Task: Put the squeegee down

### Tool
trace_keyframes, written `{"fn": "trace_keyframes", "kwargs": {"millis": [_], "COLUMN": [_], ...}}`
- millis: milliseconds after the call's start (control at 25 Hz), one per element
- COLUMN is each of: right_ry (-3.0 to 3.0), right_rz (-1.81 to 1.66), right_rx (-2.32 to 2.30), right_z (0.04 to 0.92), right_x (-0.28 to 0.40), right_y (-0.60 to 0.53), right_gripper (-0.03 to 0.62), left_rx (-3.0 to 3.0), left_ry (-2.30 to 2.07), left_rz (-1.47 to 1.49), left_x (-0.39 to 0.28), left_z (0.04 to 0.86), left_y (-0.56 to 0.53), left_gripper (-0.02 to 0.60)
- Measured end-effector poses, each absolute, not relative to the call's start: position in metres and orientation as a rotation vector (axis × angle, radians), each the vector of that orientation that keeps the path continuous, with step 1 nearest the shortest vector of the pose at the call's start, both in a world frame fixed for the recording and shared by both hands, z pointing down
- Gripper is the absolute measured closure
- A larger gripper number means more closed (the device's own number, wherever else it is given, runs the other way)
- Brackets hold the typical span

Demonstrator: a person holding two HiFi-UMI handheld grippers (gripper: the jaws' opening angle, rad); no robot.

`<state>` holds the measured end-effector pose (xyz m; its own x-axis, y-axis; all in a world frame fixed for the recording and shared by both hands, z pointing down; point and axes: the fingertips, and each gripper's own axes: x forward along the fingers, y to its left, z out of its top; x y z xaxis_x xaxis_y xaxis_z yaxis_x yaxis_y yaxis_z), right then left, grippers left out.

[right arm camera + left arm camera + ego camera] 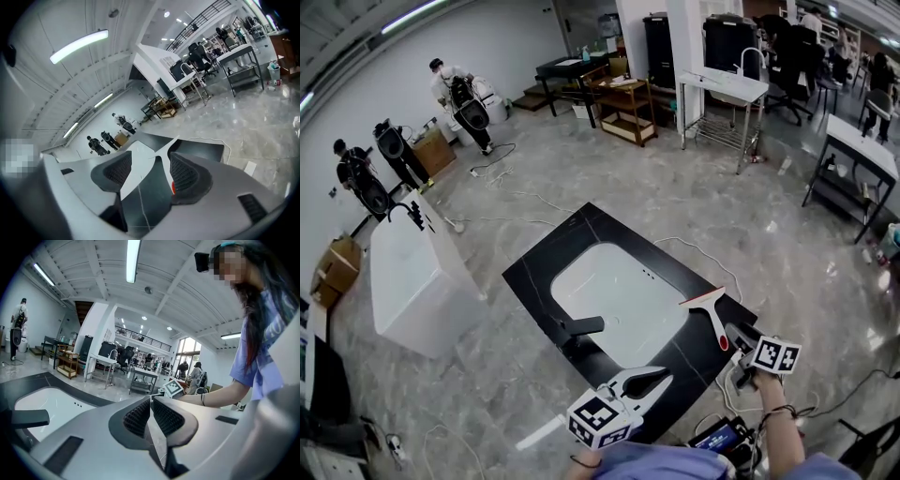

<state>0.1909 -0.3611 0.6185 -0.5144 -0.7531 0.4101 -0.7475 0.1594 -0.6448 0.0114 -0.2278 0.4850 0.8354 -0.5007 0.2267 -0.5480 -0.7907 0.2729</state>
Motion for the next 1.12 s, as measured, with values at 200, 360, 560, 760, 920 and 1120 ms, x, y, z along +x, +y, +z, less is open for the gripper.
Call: {"fn": "trace_keyframes", "kwargs": {"millis": [200,360,560,760,920,1120], "right_ry": [2.494,2.577,2.643,2.688,2.732,2.785], "right_rz": [-1.207,-1.072,-0.95,-0.869,-0.838,-0.855], "right_rx": [-1.451,-1.425,-1.44,-1.464,-1.411,-1.326], "right_z": [0.575,0.539,0.51,0.501,0.498,0.497], "right_x": [0.184,0.175,0.171,0.177,0.183,0.182], "right_y": [-0.327,-0.298,-0.251,-0.2,-0.161,-0.119], "right_gripper": [0.327,0.327,0.333,0.37,0.418,0.456], "left_rx": [2.686,2.688,2.68,2.687,2.688,2.662], "left_ry": [-0.797,-0.808,-0.825,-0.826,-0.84,-0.853], "left_rz": [0.205,0.199,0.175,0.152,0.146,0.151], "left_x": [0.021,0.028,0.041,0.059,0.074,0.091], "left_z": [0.484,0.483,0.482,0.478,0.478,0.488], "left_y": [-0.214,-0.204,-0.187,-0.164,-0.14,-0.1], "left_gripper": [0.555,0.555,0.555,0.555,0.555,0.555]}}
